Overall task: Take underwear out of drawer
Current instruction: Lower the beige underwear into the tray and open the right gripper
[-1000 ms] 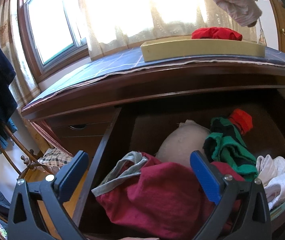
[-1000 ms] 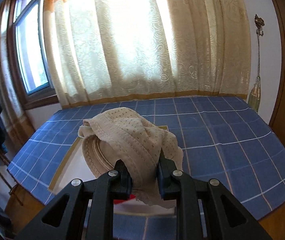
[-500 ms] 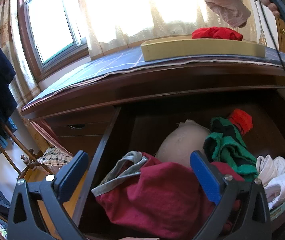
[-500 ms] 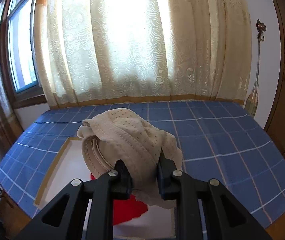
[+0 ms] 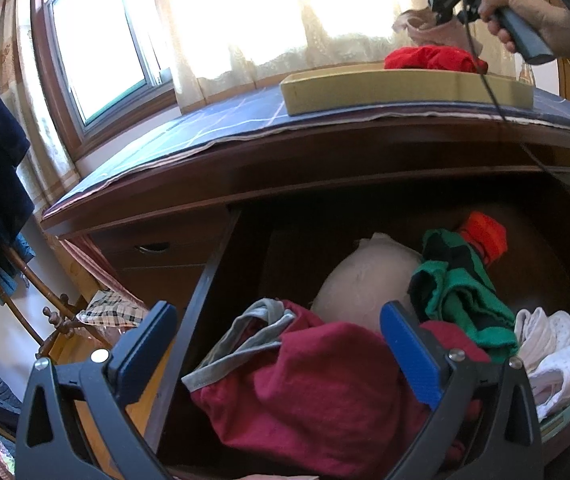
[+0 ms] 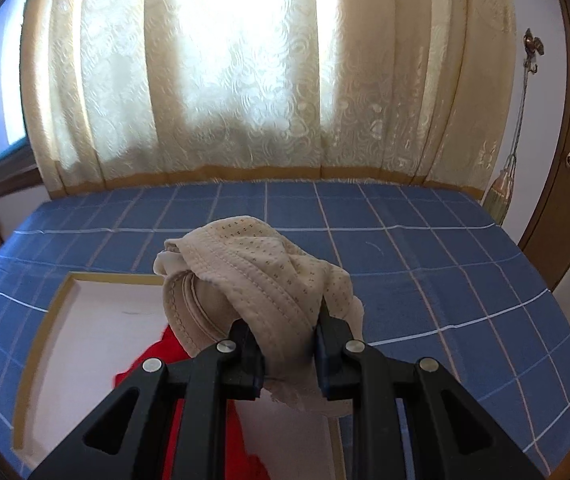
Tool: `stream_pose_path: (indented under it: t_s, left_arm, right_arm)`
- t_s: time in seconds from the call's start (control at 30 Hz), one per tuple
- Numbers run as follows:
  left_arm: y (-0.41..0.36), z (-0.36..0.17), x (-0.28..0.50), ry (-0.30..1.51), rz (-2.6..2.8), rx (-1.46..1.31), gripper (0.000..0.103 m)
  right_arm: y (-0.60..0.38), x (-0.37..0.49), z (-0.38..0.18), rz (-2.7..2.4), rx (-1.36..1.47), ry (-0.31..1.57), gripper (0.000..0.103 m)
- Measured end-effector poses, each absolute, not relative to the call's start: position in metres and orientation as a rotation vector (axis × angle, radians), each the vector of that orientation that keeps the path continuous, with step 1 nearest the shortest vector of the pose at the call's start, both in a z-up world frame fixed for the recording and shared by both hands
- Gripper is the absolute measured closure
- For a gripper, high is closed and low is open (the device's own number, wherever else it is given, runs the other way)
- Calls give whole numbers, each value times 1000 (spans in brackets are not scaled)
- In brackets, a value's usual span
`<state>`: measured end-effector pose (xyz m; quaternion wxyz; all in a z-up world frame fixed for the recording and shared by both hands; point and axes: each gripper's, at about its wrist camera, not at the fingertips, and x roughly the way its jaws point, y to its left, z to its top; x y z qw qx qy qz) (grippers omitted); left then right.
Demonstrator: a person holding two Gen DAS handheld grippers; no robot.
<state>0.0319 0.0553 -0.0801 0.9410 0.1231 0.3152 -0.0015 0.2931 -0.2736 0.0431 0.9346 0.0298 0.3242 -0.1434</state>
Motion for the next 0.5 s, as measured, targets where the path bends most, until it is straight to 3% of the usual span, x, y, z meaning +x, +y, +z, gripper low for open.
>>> stream_pose_path:
  t_s: [0.5]
  left_arm:
    - [56, -81, 38, 664, 10, 245, 0]
  right_arm:
    - [-261, 343, 5, -339, -43, 800, 82]
